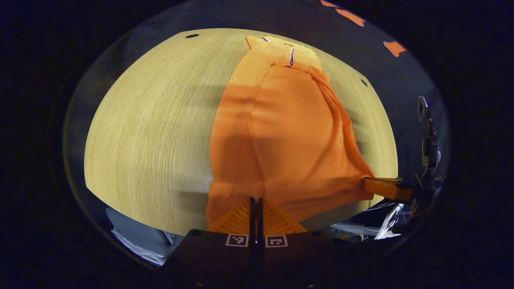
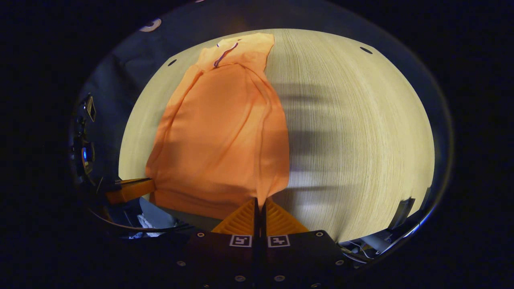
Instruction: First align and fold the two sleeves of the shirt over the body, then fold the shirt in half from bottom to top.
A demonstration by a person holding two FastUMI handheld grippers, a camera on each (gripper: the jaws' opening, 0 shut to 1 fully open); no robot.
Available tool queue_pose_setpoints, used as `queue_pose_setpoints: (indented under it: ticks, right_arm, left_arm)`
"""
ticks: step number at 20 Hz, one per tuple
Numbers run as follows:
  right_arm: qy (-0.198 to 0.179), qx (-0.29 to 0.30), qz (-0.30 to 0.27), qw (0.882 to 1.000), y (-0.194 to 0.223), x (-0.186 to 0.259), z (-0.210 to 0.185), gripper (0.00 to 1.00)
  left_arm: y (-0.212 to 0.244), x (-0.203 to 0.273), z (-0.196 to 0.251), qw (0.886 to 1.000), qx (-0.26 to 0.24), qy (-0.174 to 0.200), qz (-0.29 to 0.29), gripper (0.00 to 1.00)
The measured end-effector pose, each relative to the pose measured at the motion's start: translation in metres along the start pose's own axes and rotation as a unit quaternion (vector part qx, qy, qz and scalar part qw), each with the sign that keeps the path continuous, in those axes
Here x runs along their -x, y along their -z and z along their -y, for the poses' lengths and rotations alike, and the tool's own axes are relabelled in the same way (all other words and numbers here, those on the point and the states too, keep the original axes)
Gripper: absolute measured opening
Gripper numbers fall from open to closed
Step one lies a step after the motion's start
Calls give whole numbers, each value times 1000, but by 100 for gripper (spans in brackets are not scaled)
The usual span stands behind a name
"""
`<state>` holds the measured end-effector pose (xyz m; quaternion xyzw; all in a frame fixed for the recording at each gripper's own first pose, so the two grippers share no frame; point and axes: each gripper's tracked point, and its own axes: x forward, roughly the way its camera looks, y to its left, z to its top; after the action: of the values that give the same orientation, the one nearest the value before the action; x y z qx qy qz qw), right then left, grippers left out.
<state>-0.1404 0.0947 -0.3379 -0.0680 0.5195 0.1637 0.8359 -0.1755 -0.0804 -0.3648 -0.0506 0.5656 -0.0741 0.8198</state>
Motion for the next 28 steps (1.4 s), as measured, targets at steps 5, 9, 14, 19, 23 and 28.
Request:
queue_pose_setpoints:
  ticks: [5,9,14,19,23,28]
  right_arm:
    - [-20,-9,44,999,-39,18,-11,0]
    - [-26,-12,90,996,-89,31,-15,0]
    - [-26,-16,147,989,-160,42,-12,0]
    - [-14,-13,197,980,-238,45,-4,0]
    - [-8,-10,228,974,-298,38,0,0]
    - [-3,-4,241,970,-360,16,3,0]
  left_arm:
    - [-46,21,12,999,-4,23,49,1]
    - [-101,36,25,994,-19,41,98,1]
    - [-178,44,34,985,-20,58,161,1]
    - [-262,45,34,973,-25,65,219,1]
    - [-334,44,27,965,-17,66,254,1]
    - [-395,24,32,959,-33,69,272,0]
